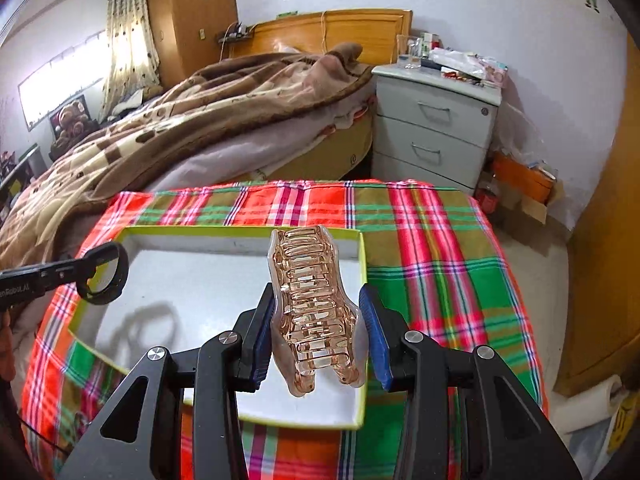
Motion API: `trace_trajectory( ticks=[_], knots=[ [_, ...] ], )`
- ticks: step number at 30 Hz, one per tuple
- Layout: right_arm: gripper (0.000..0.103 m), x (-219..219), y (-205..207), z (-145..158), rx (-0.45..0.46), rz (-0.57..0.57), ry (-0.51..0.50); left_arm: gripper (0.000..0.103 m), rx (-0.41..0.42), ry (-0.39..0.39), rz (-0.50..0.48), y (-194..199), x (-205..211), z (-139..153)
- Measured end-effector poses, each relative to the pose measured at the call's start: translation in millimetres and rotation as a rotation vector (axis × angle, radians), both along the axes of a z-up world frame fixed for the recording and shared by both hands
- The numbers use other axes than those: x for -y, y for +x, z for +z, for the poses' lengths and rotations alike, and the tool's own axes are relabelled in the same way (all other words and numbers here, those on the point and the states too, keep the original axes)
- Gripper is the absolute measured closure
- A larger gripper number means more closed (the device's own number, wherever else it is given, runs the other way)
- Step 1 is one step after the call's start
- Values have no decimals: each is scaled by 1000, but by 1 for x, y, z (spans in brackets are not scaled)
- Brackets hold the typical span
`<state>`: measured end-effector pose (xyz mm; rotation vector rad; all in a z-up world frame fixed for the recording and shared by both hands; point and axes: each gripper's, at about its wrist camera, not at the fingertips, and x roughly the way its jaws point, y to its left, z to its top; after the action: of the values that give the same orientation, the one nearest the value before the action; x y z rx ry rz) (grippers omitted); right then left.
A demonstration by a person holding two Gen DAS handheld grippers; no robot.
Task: Organize jewelry
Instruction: 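Lower the claw clip into the box and open the right tool while the left tool releases the band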
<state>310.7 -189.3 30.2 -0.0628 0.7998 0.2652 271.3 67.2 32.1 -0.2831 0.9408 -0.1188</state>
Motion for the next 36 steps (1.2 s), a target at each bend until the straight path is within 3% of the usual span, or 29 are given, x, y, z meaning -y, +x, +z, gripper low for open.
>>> trace_trajectory(
  ticks=[12,30,36],
  knots=[
    [61,-11,31,-25,-63,17,-53,87,-68,35,-2,34,3,-28],
    [61,-16,39,-32,-68,17,-71,87,-110,40,11,42,2,-44],
    [60,-17,37,-31,-58,19,-68,75,-110,35,0,40,3,-43]
  ],
)
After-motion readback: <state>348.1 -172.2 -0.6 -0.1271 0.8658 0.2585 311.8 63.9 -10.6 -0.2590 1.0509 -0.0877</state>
